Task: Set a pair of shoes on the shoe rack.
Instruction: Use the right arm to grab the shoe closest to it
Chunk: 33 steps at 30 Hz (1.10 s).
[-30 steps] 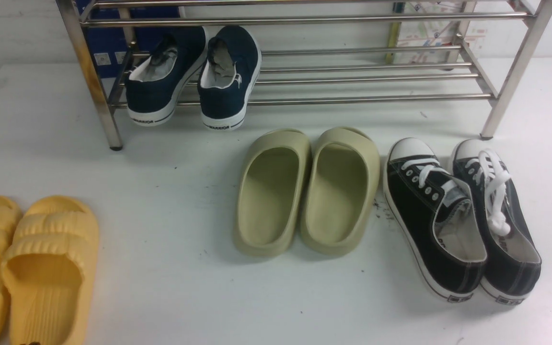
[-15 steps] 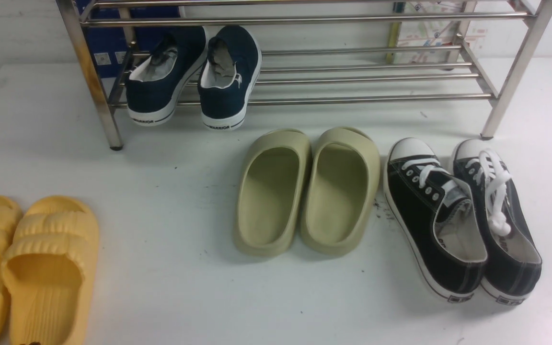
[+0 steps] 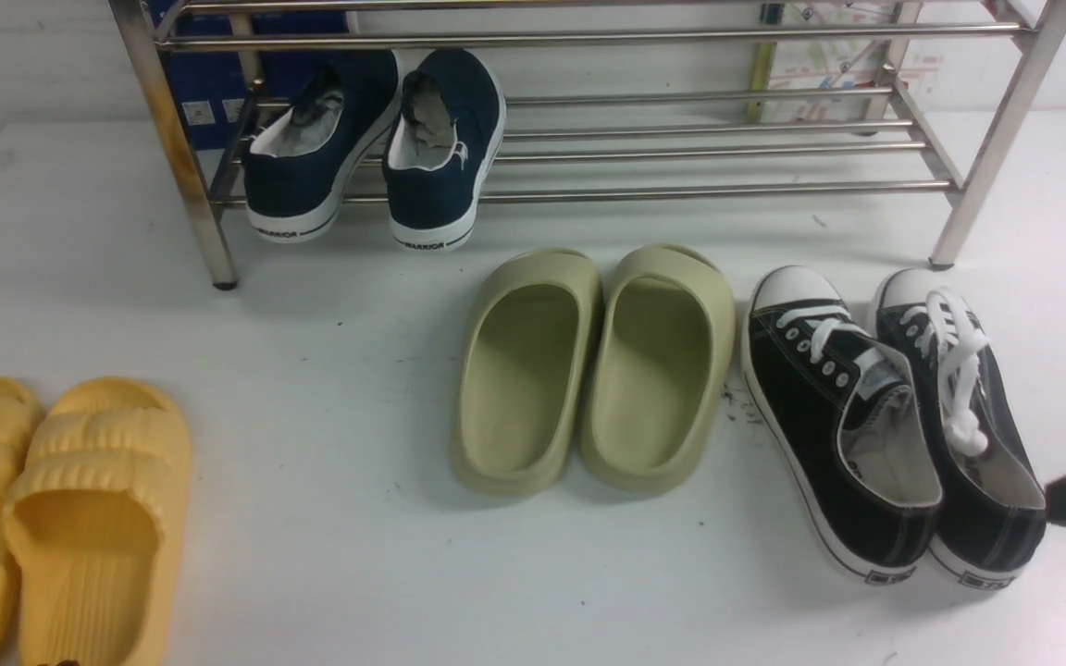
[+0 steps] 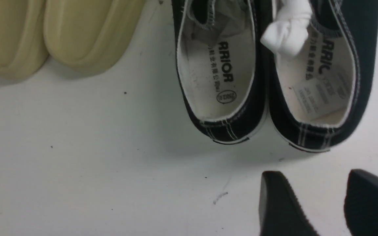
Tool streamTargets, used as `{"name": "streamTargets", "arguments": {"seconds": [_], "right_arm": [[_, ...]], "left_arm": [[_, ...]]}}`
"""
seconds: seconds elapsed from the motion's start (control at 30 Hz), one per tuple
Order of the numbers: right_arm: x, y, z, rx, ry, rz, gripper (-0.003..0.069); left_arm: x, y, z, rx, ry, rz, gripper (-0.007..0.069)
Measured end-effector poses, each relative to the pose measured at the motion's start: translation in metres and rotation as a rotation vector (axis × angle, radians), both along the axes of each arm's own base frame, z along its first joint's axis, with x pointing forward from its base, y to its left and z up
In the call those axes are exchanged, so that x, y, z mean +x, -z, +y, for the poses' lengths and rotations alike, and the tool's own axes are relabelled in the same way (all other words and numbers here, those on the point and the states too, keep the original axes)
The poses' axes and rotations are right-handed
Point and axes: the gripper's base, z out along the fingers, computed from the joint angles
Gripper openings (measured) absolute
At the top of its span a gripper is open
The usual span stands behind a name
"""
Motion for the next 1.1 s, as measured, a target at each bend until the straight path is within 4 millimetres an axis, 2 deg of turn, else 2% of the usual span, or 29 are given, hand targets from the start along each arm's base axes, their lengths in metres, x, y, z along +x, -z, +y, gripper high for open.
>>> {"name": "streamTargets", "arguments": {"seconds": [0.17, 0.3, 0.6, 0.87, 1.1], "right_arm": [[0.022, -0.001, 0.024, -0.014, -0.080, 0.056, 0.0424], [0.044, 0.015, 0.039, -0.017, -0.025, 0.150, 0.0472], [0.072, 0.047, 0.044, -0.004, 0.055, 0.210, 0.0480], [0.079, 0.059, 0.045, -0.006, 0.069, 0.219, 0.0463], [0.086, 0.060, 0.044, -0.015, 0.092, 0.171, 0.0461]], "left_arm": [[0.000, 0.000, 0.000, 0.000, 0.000, 0.000, 0.0120], [0.000, 0.000, 0.000, 0.000, 0.000, 0.000, 0.0124], [0.000, 0.000, 0.000, 0.000, 0.000, 0.000, 0.0132], [0.000, 0.000, 0.000, 0.000, 0.000, 0.000, 0.0133], [0.000, 0.000, 0.000, 0.000, 0.000, 0.000, 0.0139]]}}
